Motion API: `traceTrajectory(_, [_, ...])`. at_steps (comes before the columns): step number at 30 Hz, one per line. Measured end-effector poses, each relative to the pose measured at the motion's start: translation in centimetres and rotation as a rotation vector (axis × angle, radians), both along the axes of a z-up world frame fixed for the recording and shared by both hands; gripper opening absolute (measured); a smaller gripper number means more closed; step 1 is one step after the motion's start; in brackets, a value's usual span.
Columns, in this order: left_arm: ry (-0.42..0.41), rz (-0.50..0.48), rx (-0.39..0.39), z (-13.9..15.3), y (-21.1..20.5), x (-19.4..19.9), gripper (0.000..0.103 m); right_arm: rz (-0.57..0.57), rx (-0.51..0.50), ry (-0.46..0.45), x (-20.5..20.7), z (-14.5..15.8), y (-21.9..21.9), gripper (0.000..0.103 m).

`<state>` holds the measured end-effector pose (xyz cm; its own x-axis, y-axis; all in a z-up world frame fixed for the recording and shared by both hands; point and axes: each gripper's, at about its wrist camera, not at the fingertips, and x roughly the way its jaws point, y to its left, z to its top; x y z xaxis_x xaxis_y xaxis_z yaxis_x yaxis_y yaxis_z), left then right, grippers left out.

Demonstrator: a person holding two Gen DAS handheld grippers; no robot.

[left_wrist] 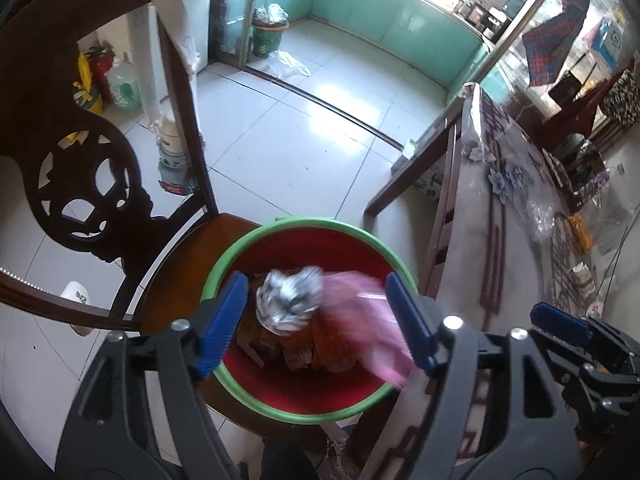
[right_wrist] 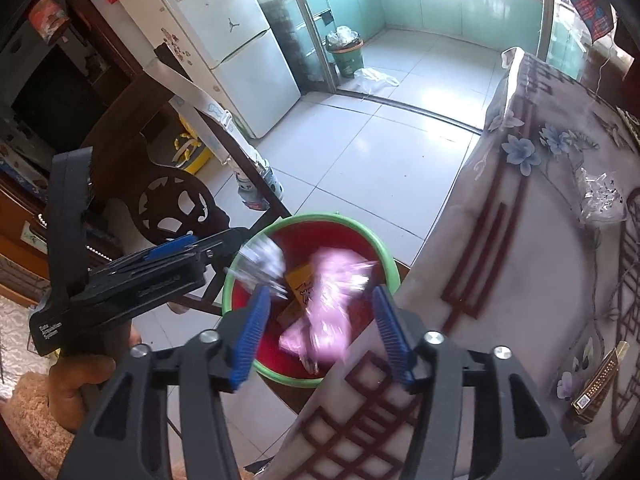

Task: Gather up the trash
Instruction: 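Open both tools over the red bucket to drop the paper and bag, then grasp the brown cigarette box with the right tool while the left tool grasps the clear snack bag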

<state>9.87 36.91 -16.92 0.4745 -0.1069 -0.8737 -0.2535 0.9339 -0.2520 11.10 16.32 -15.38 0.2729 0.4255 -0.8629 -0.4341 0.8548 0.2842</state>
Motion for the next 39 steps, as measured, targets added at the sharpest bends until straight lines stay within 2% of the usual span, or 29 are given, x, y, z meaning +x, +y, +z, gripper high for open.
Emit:
traceTrajectory(2, [-0.001, 0.005, 0.0, 0.1, 0.0, -0.2, 0.078, -0.018, -0.005, -0.01, -0.1, 0.1, -0.6, 0.06])
traceTrajectory(6, [-0.017, -0.003, 0.002, 0.7, -0.3, -0.4, 0.078, -0.106, -0.04, -0.041, 0.3, 0.3, -3.2, 0.061])
traceTrajectory(9, [-0.037, -0.019, 0.008, 1.3, -0.9, -0.6, 0.078, -0.267, -0.091, -0.089, 0.7, 0.5, -7.8, 0.067])
traceTrajectory(11, [-0.049, -0.032, 0.009, 1.6, -1.5, -0.6, 0.078, -0.414, -0.134, -0.118, 0.8, 0.3, -12.0, 0.075])
traceTrajectory(12, [-0.057, -0.043, 0.008, 1.8, -1.9, -0.6, 0.078, -0.508, -0.169, -0.13, 0.6, -0.1, -14.8, 0.076])
traceTrajectory(15, [-0.076, -0.068, 0.007, 2.4, -3.1, -0.6, 0.078, -0.691, -0.237, -0.093, 0.3, -2.1, -20.6, 0.076])
traceTrajectory(18, [-0.092, -0.104, 0.001, 3.0, -4.7, -0.7, 0.078, -0.771, -0.254, -0.005, 0.2, -4.6, -24.2, 0.076])
traceTrajectory(22, [-0.114, -0.159, 0.005, 3.9, -7.3, -0.7, 0.078, -0.746, -0.29, 0.074, -0.1, -7.7, -25.6, 0.076])
traceTrajectory(24, [-0.122, -0.183, 0.007, 4.4, -8.7, -0.8, 0.078, -0.705, -0.317, 0.083, -0.3, -8.7, -25.6, 0.076])
traceTrajectory(26, [-0.137, -0.212, 0.014, 4.9, -10.4, -0.9, 0.08, -0.677, -0.315, 0.079, -0.5, -9.4, -25.4, 0.071])
traceTrajectory(27, [-0.141, -0.221, 0.018, 5.1, -11.0, -0.9, 0.081, -0.671, -0.315, 0.067, -0.2, -9.4, -25.1, 0.068])
traceTrajectory(28, [-0.146, -0.229, 0.021, 5.3, -11.9, -0.9, 0.081, -0.655, -0.315, 0.053, -0.3, -9.3, -25.1, 0.06])
traceTrajectory(29, [-0.148, -0.235, 0.021, 5.4, -12.5, -0.9, 0.082, -0.638, -0.322, 0.038, -0.7, -9.1, -25.1, 0.047])
traceTrajectory(33, [-0.159, -0.278, 0.019, 5.8, -16.7, 0.0, 0.082, -0.583, -0.248, 0.045, -1.8, -8.5, -27.1, 0.042])
traceTrajectory(36, [-0.19, -0.337, 0.048, 6.1, -20.9, 1.6, 0.087, -0.573, -0.187, 0.037, -3.0, -7.1, -29.7, 0.041])
traceTrajectory(39, [-0.227, -0.404, 0.075, 6.0, -25.3, 4.1, 0.093, -0.564, -0.167, 0.02, -4.0, -5.6, -31.8, 0.042])
